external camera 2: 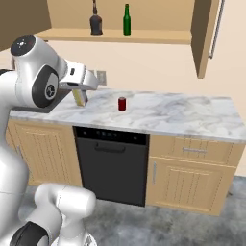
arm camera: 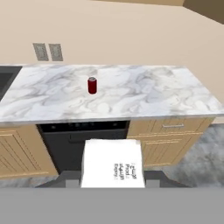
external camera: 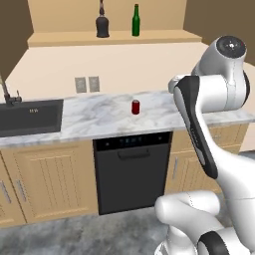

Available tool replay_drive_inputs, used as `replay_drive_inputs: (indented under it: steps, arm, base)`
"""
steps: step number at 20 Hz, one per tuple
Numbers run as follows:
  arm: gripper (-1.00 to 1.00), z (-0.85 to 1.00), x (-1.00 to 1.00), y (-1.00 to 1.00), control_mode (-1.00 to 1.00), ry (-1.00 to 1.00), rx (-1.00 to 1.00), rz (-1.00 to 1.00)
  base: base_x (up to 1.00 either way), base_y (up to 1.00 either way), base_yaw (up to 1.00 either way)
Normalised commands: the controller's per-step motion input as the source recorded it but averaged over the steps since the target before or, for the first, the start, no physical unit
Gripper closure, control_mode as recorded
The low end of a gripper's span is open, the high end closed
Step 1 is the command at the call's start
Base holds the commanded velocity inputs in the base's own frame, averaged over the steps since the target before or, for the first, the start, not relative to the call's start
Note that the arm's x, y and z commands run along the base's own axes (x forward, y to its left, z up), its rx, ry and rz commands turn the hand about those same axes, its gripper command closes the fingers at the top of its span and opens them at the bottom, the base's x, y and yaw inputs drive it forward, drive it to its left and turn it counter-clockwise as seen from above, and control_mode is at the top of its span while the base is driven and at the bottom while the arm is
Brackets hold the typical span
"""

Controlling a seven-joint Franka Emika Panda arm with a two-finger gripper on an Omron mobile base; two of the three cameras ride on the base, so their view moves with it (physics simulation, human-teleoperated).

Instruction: Sort all alcoholic drinks to one cabinet, and non-alcoholic drinks to the other.

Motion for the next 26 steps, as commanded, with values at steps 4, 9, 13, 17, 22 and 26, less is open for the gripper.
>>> replay_drive_inputs:
  steps: [4, 9, 13, 17, 22, 26]
  arm:
    - [1.00, 0.00, 0.00, 0.00, 1.00, 0.00, 0.00, 0.00]
    - [1.00, 0.00, 0.00, 0.00, 1.00, 0.00, 0.00, 0.00]
    - [1.00, 0.00, 0.00, 0.00, 1.00, 0.00, 0.00, 0.00]
    - [1.00, 0.00, 0.00, 0.00, 1.00, 0.00, 0.00, 0.00]
    - [1.00, 0.00, 0.00, 0.00, 1.00, 0.00, 0.00, 0.00]
    - [1.00, 0.00, 0.00, 0.00, 1.00, 0.00, 0.00, 0.00]
  base:
    - [-0.18, 0.25, 0.04]
    - [-0.16, 0.44, 0.04]
    - [-0.02, 0.55, 0.02]
    - [0.00, 0.50, 0.01]
    - [0.00, 0.50, 0.00]
    - [0.00, 0.51, 0.00]
